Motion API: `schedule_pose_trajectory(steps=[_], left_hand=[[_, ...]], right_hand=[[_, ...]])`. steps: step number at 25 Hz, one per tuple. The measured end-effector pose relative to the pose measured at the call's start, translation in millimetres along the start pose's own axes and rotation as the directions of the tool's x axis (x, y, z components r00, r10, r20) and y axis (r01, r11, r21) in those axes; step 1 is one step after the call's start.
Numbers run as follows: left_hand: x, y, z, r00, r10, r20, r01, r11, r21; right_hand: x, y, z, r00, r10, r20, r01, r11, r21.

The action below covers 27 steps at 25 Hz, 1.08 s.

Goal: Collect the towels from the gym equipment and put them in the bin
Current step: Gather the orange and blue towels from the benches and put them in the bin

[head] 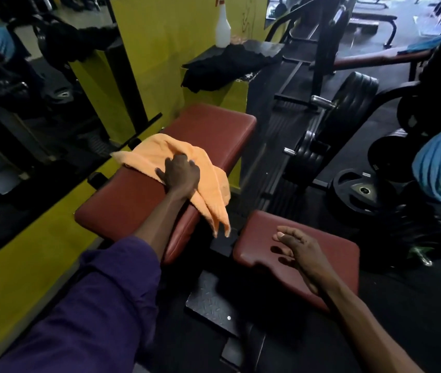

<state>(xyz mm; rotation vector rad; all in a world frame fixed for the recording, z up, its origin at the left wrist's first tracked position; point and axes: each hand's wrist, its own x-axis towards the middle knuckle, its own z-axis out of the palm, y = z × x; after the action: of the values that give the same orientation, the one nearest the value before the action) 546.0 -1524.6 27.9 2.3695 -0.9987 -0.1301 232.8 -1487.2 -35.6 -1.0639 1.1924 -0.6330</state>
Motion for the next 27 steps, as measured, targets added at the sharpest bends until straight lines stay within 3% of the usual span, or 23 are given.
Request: schedule_pose_trajectory(steps=[3,5,7,11,18,22,27], left_hand=[[-26,33,9,0.979,0.199,0.048,-0.194,0.976,-0.099],[-59,68,27,0.919,0.373,0.124,-0.352,0.921,-0.167],[-100,108,45,0.863,0.470,0.186,-0.413,0.867,-0.278],[-174,184,80,0.831,0.481,0.280,-0.348,0.841,-0.413],[-288,309,165,0.883,0.328,0.337,-0.135,0.863,-0.487],[-340,366,198,0.862,0.328,0.387,-0.110,0.865,-0.489],[-348,418,234,0.855,0.370,0.364,-0.085,0.791,-0.606]], right_hand=[[0,-1,-27,0.999,-0.025,-0.029,0.026,0.999,0.028],[-5,3,-55,0.997,-0.032,-0.066,0.036,0.997,0.067],[-13,7,-91,0.994,-0.038,-0.104,0.048,0.994,0.102],[-34,13,-176,0.982,-0.042,-0.185,0.069,0.987,0.143],[-78,20,-369,0.955,-0.063,-0.291,0.106,0.985,0.137],[-89,7,-462,0.941,-0.086,-0.327,0.116,0.990,0.076],[-61,-21,-536,0.916,-0.112,-0.384,0.141,0.989,0.047]])
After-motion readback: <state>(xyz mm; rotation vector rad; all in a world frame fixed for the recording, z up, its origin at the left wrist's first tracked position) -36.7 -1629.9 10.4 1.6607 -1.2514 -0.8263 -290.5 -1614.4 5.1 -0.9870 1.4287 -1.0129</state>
